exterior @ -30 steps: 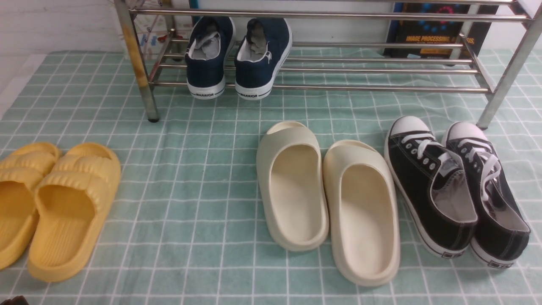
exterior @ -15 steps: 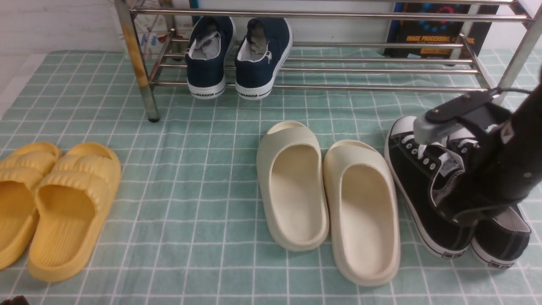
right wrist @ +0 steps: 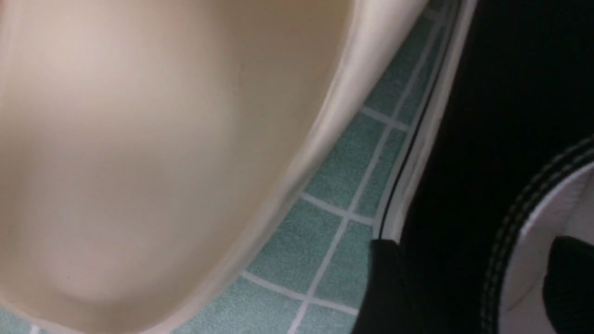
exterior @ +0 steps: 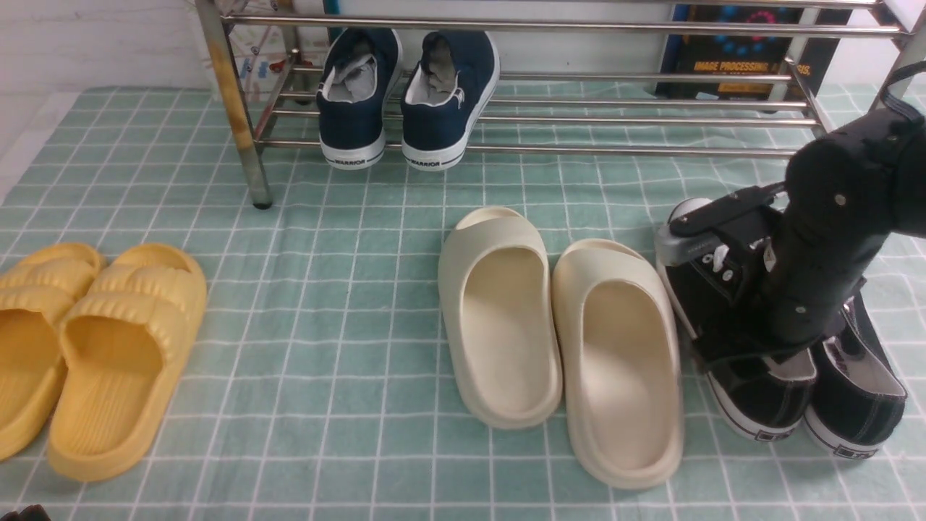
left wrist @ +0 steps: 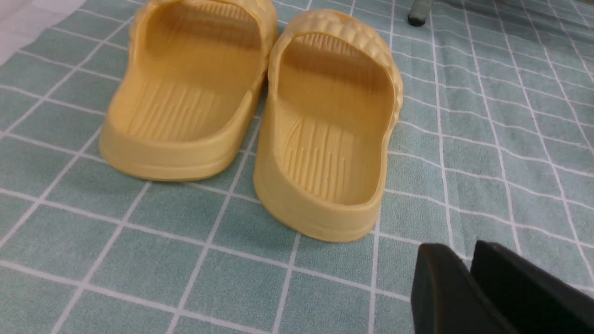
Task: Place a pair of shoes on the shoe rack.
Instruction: Use the right arm to grab the shoe closest to it, then use the right arm to put a shoe into the shoe rack
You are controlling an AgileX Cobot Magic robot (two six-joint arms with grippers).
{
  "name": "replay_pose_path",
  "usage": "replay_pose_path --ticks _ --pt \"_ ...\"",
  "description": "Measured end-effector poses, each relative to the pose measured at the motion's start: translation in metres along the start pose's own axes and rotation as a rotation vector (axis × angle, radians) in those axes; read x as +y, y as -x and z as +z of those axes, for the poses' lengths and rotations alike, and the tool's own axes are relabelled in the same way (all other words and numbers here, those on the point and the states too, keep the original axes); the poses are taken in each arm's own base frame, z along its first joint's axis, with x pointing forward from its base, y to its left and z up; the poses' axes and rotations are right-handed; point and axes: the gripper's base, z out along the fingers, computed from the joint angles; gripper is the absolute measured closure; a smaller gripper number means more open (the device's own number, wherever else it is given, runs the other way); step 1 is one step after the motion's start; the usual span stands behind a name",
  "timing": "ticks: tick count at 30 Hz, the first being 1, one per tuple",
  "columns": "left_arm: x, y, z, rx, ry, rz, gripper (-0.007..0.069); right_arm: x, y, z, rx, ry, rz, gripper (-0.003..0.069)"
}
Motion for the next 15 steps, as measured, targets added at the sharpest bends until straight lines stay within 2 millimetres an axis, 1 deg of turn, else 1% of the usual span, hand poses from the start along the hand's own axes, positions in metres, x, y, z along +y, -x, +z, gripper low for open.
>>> replay_pose_path --ticks 2,3,4,5,6,7,8,9,10,12,15 --pt "0.0 0.0 0.0 0.0 0.0 0.0 0.0511 0.001 0.0 0.004 0.012 0.005 0.001 0.0265" --pt "0.0 0.0 0.0 0.0 0.0 0.0 0.0511 0.001 0.0 0.007 0.023 0.008 -0.003 0.0325" --pt "0.0 0.0 0.0 0.0 0.0 0.0 0.0508 0.001 0.0 0.009 0.032 0.009 -0.01 0.0411" --pt "0.0 0.0 0.0 0.0 0.0 0.0 0.0507 0.001 0.0 0.01 0.036 0.009 -0.013 0.048" --pt "0.0 0.0 0.0 0.0 0.0 0.0 0.0507 0.001 0.0 0.01 0.036 0.009 -0.012 0.048" --pt "0.0 0.0 0.0 0.0 0.0 0.0 0.0504 0.002 0.0 0.008 0.038 0.01 -0.012 0.0585" --pt "0.0 0.0 0.0 0.0 0.0 0.0 0.0503 0.001 0.001 0.005 0.036 0.01 -0.012 0.0619" --pt "0.0 0.0 0.0 0.0 0.0 0.0 0.0501 0.002 0.001 -0.001 0.035 0.013 -0.008 0.0639" --pt "0.0 0.0 0.0 0.0 0.0 0.0 0.0501 0.001 0.001 -0.002 0.033 0.014 -0.008 0.064" --pt "0.0 0.0 0.0 0.0 0.0 0.0 0.0497 0.002 0.004 -0.029 0.004 0.029 0.006 0.0639" --pt "0.0 0.0 0.0 0.0 0.0 0.0 0.0494 0.001 0.012 -0.06 -0.083 0.031 0.005 0.0639"
